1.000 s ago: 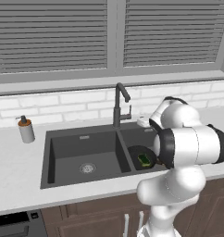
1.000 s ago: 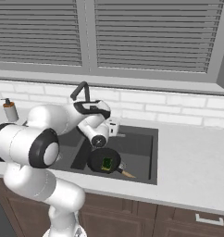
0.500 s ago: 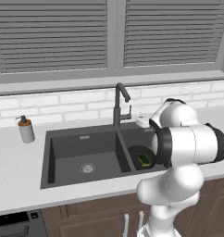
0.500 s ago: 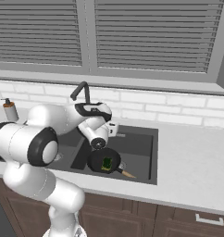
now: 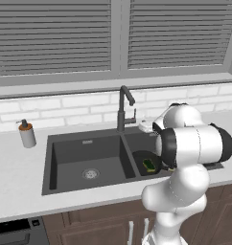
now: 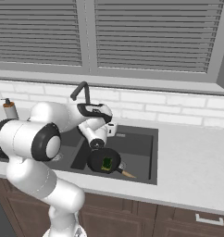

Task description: Pick the pan and sponge and place them into the sink. Then turn on the water.

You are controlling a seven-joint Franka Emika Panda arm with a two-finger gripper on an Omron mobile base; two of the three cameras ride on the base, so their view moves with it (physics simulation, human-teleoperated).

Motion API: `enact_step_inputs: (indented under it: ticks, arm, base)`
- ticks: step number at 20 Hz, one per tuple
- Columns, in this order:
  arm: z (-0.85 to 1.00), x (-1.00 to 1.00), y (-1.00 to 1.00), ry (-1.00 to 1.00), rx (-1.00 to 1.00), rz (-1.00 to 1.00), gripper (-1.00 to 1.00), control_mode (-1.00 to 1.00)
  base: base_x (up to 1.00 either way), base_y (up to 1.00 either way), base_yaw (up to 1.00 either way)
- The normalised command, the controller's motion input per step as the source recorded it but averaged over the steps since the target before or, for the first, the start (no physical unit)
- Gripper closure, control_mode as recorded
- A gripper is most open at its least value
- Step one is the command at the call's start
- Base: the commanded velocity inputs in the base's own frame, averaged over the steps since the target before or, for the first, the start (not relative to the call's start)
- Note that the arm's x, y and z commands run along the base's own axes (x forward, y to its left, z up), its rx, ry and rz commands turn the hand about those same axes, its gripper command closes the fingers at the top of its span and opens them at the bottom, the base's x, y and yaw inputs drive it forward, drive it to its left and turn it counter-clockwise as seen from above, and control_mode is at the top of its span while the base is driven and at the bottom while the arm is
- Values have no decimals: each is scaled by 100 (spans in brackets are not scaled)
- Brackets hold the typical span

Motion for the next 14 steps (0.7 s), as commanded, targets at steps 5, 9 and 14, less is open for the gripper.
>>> enact_step_inputs:
  ticks: [5, 9, 14]
  arm:
    - [-9, 11, 0, -5, 0, 0, -100, -100]
    - [-2, 19, 0, -5, 0, 0, -100, -100]
    - [0, 22, 0, -8, 0, 0, -100, -100]
  base:
    - [0, 0, 0]
    - [0, 0, 0]
    - [0, 0, 0]
